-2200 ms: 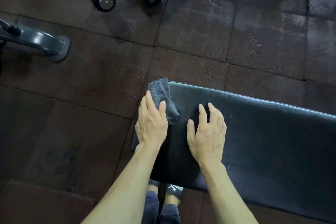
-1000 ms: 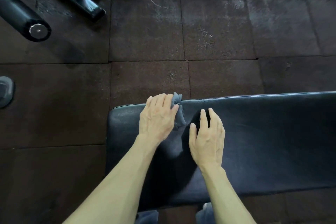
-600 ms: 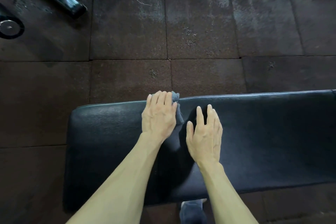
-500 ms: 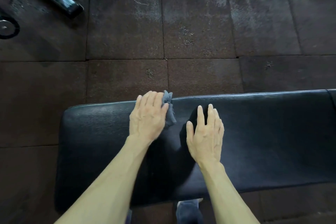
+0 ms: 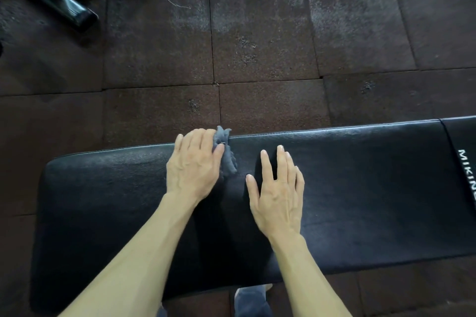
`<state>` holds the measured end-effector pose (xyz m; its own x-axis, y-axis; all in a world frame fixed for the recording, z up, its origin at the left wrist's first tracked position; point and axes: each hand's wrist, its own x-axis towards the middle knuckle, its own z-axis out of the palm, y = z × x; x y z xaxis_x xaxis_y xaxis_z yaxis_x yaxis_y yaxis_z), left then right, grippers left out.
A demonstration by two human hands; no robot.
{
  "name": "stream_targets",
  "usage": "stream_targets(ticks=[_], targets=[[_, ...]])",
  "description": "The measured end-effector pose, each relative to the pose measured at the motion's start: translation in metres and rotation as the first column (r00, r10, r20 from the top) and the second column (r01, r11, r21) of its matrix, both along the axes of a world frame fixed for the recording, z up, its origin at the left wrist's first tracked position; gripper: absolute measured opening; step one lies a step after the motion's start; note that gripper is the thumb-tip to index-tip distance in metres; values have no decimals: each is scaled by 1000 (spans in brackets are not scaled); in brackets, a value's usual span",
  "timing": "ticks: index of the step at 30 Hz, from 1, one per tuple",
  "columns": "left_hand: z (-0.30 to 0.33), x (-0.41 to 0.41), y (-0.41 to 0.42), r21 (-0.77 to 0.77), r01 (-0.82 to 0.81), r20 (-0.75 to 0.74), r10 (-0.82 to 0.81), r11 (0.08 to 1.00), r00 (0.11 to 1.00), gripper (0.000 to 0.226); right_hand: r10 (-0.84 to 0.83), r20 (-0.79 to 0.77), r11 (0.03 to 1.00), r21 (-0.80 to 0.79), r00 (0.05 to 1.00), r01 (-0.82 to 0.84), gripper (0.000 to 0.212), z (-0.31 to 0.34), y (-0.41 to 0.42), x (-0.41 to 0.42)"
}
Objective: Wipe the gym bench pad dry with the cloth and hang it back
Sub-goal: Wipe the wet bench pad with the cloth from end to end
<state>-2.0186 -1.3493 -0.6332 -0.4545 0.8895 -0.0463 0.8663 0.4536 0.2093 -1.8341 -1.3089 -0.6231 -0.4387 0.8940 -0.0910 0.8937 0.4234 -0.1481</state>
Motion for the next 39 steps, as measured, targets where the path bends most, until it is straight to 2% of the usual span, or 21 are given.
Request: stream_targets(ticks=[4, 8, 17, 21, 25, 31, 34, 36, 39], targets=[[0, 22, 18, -7, -144, 19, 144, 990, 989, 40, 10, -2, 1000, -27, 1000, -10, 58, -1, 4, 5], [1, 44, 42, 44, 28, 48, -30, 999, 998, 31, 32, -48, 998, -44, 998, -34, 56, -1, 7, 11], [-8, 72, 69, -9, 56, -22, -56, 998, 998, 36, -115, 32, 993, -4, 993, 115, 58, 4, 60, 76], [-8, 114, 108, 1, 143, 24, -143, 990, 989, 37, -147, 7, 989, 8, 989, 147, 56, 1, 75, 99], [-5, 117, 108, 17, 164, 43, -164, 986, 985, 39, -152, -15, 988, 12, 988, 152, 55, 1, 81, 111], [-6, 142, 130, 11, 16, 8, -16, 1000, 1000, 39, -179, -62, 984, 12, 982, 180, 52, 2, 88, 117], [-10, 173, 160, 2, 154, 44, -154, 988, 987, 41, -228, -60, 973, 19, 972, 229, 52, 1, 98, 134], [-11, 186, 170, 17, 195, 68, -196, 981, 978, 40, -243, -57, 969, 28, 968, 245, 52, 1, 104, 143], [-6, 179, 159, 12, 240, 28, -240, 971, 970, 38, -255, -47, 966, 27, 966, 256, 51, 1, 109, 150]])
